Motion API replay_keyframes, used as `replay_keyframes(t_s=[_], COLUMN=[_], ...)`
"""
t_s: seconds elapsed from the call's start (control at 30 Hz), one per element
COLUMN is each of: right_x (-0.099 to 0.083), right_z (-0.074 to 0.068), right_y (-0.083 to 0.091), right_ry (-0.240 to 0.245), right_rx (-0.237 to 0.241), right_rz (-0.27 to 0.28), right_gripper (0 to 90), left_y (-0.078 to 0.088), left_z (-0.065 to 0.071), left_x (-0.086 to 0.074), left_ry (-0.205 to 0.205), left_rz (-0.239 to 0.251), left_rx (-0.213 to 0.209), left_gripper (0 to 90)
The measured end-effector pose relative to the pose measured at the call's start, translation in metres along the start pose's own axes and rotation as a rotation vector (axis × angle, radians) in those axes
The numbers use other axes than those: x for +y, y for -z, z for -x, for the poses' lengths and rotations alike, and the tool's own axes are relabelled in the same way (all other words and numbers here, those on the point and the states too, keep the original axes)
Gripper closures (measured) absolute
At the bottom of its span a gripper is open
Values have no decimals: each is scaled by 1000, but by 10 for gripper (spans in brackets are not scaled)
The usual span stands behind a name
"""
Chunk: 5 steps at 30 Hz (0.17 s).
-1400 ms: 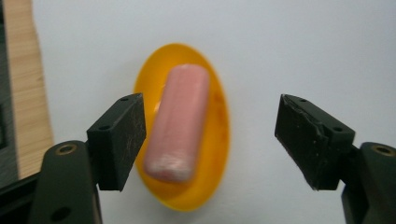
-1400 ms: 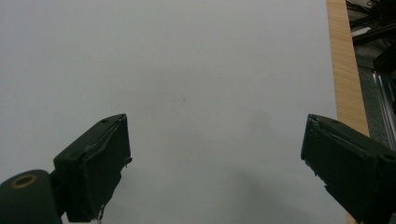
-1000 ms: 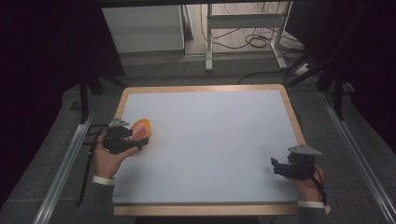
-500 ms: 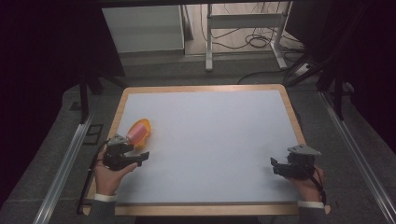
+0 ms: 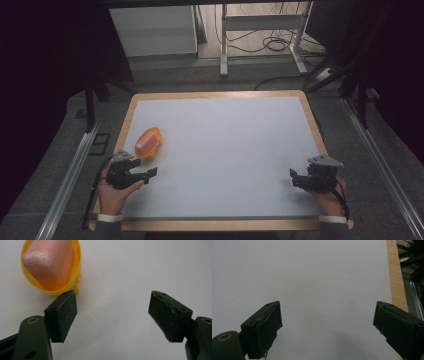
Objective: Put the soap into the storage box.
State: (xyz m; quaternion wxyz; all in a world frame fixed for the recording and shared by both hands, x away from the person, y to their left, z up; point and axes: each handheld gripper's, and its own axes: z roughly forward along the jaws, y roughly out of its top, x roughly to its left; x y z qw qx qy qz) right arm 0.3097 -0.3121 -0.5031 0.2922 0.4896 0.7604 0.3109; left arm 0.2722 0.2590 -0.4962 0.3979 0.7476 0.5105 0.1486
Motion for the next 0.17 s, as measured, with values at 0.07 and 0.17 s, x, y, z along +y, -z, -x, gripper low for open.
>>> replay_keyframes(t_s=[0.07,0.17], right_x=[0,0], right_z=[0,0], right_y=[1,3], right_ry=[3,2], right_rx=[-1,1], right_rz=[4,15], right_gripper=[80,80], left_y=[0,-2], left_z=[0,0], left_x=[0,0], left_ry=[-2,-4], left_rz=[-1,-10], left_rx=[-2,-2], left_gripper=[232,224])
